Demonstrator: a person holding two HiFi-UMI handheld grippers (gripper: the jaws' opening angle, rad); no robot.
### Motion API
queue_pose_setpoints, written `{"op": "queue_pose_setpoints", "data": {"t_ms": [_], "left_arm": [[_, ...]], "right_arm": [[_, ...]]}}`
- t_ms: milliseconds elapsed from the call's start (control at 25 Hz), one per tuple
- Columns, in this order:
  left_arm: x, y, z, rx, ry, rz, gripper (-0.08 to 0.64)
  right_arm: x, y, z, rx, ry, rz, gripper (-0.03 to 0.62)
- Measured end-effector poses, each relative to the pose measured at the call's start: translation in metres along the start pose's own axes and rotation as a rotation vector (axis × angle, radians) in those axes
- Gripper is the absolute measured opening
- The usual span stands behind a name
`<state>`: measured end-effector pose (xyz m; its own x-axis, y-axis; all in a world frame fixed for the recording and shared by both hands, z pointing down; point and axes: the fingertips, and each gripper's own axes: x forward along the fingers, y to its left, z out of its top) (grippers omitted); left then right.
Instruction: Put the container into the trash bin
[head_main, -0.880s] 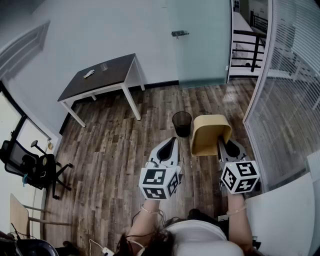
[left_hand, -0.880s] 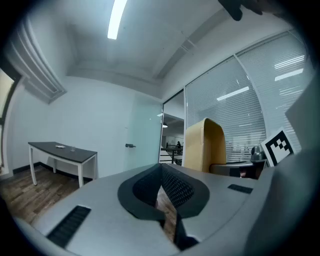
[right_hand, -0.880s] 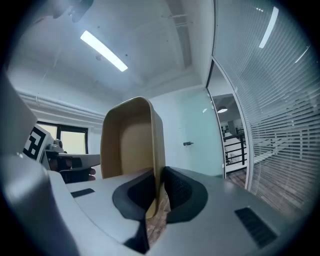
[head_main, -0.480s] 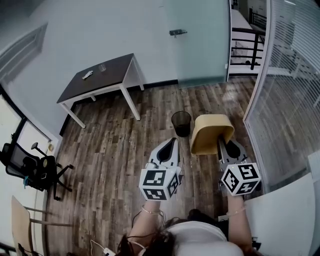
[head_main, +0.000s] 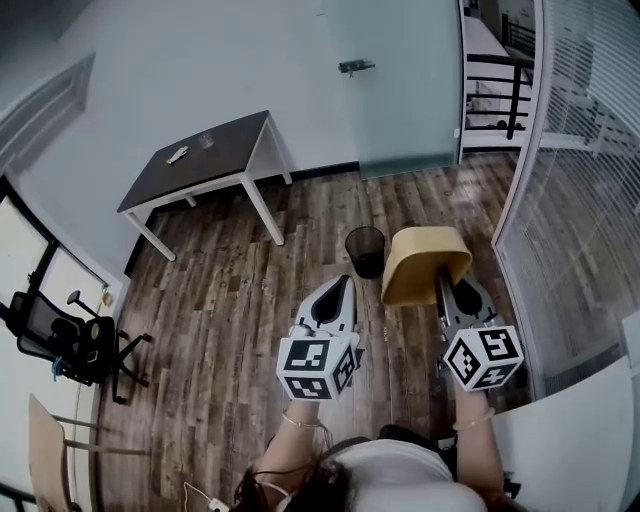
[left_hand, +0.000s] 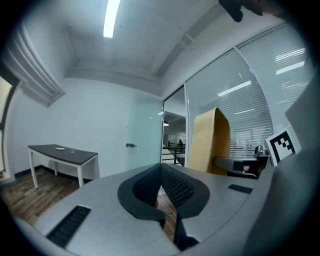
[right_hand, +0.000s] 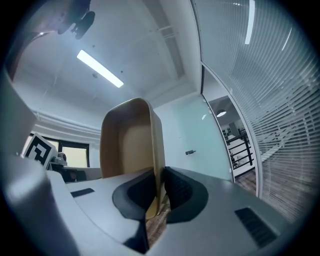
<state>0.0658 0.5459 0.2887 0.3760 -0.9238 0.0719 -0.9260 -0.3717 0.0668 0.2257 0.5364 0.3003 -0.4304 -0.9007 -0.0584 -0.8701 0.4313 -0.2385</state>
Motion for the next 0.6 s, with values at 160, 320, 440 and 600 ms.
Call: {"op": "queue_pose_setpoints", "data": {"t_ms": [160, 320, 440, 600], "left_arm": [[0.015, 0.001, 0.003, -0.012, 0.006, 0.001, 0.018], [0.031, 0.01, 0.001, -0.021, 0.022, 0.005, 0.018], [0.05, 0.022, 0.001, -0.034, 0.03, -0.009, 0.018], [0.082, 0.045, -0.001, -0.035, 0.034, -0.022, 0.018]], "right_arm": [[0.014, -0.014, 0.001, 0.003, 0.015, -0.004, 0.034], [0.034, -0.022, -0.001, 0.021, 0.029, -0.003, 0.034], [0.06, -0.025, -0.005, 0.026, 0.054, 0.007, 0.034], [0.1, -0.032, -0.013, 0.026, 0.072, 0.011, 0.034]]}}
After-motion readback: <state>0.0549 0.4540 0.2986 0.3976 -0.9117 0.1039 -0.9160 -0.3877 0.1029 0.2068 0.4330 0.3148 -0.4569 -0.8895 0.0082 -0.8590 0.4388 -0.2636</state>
